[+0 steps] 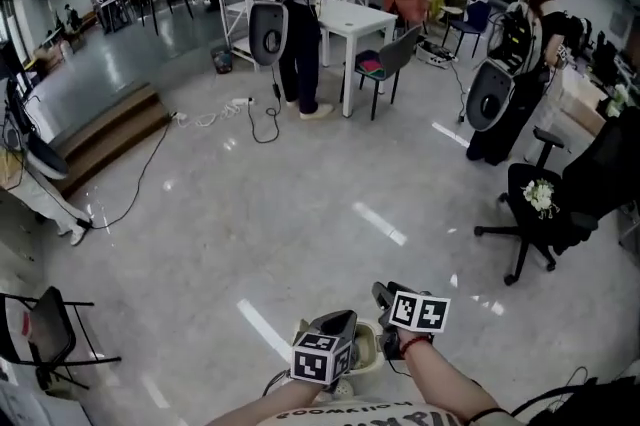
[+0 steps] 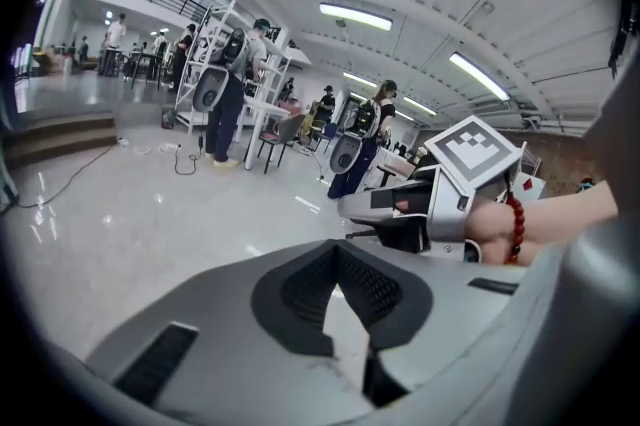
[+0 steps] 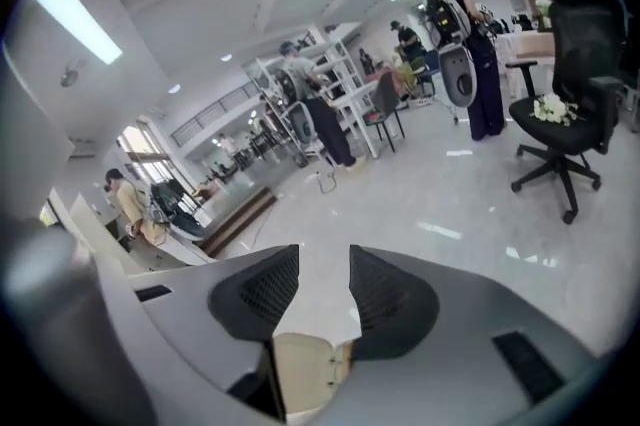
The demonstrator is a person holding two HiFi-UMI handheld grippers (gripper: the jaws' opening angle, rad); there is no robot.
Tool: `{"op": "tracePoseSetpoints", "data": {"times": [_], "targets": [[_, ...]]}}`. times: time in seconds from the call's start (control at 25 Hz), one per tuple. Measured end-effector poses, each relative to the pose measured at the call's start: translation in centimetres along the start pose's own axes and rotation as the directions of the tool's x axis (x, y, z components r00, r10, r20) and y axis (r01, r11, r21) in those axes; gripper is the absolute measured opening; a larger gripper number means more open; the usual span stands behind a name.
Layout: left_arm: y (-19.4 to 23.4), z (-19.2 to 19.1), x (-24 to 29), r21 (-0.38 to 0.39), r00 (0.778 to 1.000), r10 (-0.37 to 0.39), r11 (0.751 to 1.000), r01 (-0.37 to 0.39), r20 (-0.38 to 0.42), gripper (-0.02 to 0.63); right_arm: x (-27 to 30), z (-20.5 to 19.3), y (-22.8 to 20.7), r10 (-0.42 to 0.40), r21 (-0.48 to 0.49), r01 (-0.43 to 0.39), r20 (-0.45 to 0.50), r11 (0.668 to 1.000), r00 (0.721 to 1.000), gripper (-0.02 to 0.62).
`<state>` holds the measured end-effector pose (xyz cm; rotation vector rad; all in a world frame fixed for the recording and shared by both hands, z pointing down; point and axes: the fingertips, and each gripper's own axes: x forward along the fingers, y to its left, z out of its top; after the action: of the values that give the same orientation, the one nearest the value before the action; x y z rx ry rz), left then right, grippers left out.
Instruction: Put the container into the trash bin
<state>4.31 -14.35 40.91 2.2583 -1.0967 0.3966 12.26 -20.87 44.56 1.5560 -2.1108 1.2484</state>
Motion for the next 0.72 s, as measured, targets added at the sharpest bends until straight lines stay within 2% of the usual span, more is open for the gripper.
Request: {"op": "tracePoseSetpoints", "data": {"times": [0.2, 0.32, 0.36, 0.48, 0.6, 0.72], "targets": [[-1.4, 4.2, -2.7, 0.025, 0.995, -0.032, 0.999, 0.03, 0.091, -0.006, -4.1, 3.4, 4.7, 0.082, -0.074, -0.074, 0.112, 0.994, 0.99, 0.145], [-2.1, 6.7, -5.1, 0.052, 0.986, -0.069, 0.997, 0.062, 0.154, -0.006, -6.1, 4.4, 5.9, 0.085, -0.067, -0.074, 0.173, 0.995, 0.981, 0.132], [-2.3, 7.3, -5.9, 0.07, 0.982, -0.081, 0.995, 0.07, 0.168, -0.006, -6.6, 4.5, 6.2, 0.084, -0.06, -0.074, 0.193, 0.995, 0.978, 0.111], [-2.7, 8.7, -8.4, 0.13, 0.971, -0.115, 0.987, 0.089, 0.207, -0.006, -8.5, 5.4, 7.9, 0.088, -0.059, -0.075, 0.261, 0.995, 0.961, 0.105], [-3.0, 8.5, -11.8, 0.173, 0.967, -0.143, 0.979, 0.107, 0.213, -0.006, -11.2, 5.1, 9.9, 0.082, -0.056, -0.067, 0.328, 0.996, 0.941, 0.023], [-2.9, 7.3, -14.8, 0.232, 0.966, -0.18, 0.963, 0.134, 0.187, -0.006, -13.3, 3.8, 12.1, 0.072, -0.048, -0.059, 0.373, 0.997, 0.925, 0.021]]}}
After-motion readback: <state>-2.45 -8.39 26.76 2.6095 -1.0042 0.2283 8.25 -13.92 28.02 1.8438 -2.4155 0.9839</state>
